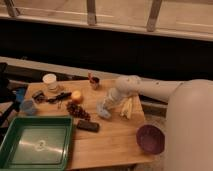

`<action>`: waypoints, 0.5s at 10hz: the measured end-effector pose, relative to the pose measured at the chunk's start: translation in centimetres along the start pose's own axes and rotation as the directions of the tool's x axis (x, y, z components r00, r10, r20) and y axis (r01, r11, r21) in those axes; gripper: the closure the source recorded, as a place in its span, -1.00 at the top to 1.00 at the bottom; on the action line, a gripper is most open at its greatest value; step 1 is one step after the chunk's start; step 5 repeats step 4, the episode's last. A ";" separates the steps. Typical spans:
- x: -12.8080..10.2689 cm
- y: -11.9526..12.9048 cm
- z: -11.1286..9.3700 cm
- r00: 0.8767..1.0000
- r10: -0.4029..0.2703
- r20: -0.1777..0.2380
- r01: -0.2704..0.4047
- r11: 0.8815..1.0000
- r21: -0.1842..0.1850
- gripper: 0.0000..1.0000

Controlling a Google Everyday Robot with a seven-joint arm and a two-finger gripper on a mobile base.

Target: Place towel in table surface

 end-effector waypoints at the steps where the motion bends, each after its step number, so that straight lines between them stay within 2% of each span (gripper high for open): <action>1: 0.2 -0.1 0.1 1.000 0.001 -0.004 -0.001 1.000 -0.003 0.34; 5: 0.1 0.0 0.1 1.000 0.000 -0.002 0.000 1.000 -0.004 0.34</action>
